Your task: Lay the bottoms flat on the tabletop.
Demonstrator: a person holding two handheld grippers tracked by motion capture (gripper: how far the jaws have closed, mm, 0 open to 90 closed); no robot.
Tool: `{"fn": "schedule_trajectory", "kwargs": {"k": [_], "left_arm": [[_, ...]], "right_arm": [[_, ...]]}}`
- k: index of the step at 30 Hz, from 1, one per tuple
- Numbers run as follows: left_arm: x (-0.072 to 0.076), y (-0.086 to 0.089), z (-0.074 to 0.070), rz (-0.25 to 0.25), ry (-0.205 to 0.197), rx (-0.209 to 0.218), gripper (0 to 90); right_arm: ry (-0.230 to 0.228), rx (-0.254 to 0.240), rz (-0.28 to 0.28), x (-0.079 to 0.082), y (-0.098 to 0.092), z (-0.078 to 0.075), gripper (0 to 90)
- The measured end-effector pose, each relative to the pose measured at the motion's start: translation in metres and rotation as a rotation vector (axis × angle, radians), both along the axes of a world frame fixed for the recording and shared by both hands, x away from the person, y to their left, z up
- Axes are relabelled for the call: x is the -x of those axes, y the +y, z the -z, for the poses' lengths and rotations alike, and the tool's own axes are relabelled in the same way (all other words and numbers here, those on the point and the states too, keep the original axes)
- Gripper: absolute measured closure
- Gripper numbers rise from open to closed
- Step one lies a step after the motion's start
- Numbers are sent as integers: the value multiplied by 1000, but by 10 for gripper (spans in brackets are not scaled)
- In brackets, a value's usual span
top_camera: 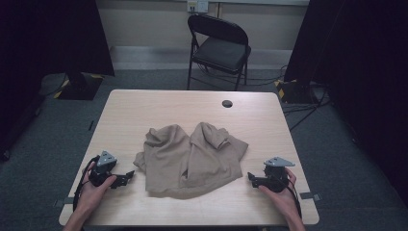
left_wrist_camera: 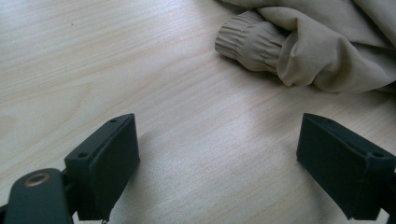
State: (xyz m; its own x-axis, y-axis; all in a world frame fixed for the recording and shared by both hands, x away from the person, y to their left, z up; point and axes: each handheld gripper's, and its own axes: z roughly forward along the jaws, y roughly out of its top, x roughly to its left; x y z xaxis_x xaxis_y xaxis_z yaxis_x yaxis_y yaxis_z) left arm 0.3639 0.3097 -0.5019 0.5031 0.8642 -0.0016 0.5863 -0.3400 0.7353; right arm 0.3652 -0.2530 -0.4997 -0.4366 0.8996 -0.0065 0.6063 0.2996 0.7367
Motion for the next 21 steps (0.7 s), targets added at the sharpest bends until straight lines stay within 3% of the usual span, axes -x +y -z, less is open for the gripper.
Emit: {"fn": "schedule_trajectory", "kwargs": {"k": [10, 13, 15, 21], "left_arm": [[0, 0, 0, 2, 1, 3, 119], [0, 0, 0, 2, 1, 2, 119], [0, 0, 0, 2, 1, 2, 119], [0, 0, 0, 1, 1, 2, 119]], "right_arm": [[1, 2, 1, 0, 0, 0, 153], [23, -5, -2, -1, 0, -3, 169], [36, -26, -10, -2, 0, -5, 183], [14, -82, -39, -5, 2, -18, 200]]}}
